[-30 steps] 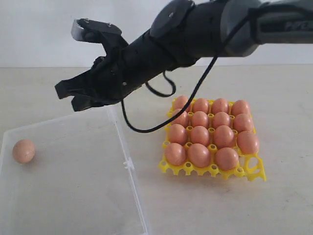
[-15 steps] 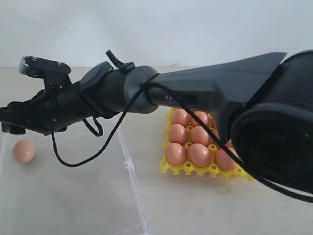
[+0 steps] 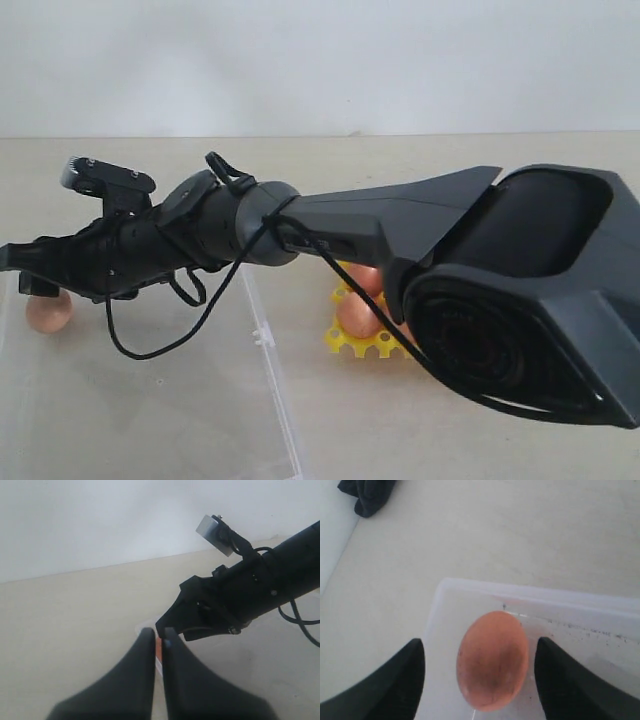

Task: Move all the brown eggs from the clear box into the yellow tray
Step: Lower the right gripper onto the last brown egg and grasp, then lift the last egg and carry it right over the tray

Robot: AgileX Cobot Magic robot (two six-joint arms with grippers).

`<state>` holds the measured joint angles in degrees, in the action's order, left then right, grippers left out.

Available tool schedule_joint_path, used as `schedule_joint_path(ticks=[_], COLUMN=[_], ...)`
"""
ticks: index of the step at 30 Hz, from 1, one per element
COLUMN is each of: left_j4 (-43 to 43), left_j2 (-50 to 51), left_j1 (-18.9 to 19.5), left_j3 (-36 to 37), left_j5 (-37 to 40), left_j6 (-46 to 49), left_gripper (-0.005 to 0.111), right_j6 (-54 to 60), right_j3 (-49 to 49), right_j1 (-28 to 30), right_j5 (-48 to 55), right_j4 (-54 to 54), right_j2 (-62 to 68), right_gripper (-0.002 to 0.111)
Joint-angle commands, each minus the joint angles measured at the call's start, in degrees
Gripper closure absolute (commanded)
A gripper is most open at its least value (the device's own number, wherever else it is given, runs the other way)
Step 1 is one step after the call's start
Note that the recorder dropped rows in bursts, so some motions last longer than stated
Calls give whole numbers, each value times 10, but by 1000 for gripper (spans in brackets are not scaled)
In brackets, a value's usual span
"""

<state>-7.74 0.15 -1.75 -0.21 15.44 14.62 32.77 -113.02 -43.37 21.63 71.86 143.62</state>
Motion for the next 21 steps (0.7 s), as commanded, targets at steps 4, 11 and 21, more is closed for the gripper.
schedule_joint_path(ticks=[4,11,21], left_j4=[-4,-4,-4], left_j2=[-2,-2,-2], left_j1=[-2,-2,-2], left_j3=[2,2,2], left_j5=[-4,-4,-4], left_j6=[0,0,0], left_gripper=[103,103,103], right_j6=[-18,-22,-22], right_j3=[-49,-50,-50], right_j1=[1,1,1], right_j5=[12,31,32], right_j4=[-1,-6,-6], right_j2=[39,51,51], right_gripper=[52,52,92])
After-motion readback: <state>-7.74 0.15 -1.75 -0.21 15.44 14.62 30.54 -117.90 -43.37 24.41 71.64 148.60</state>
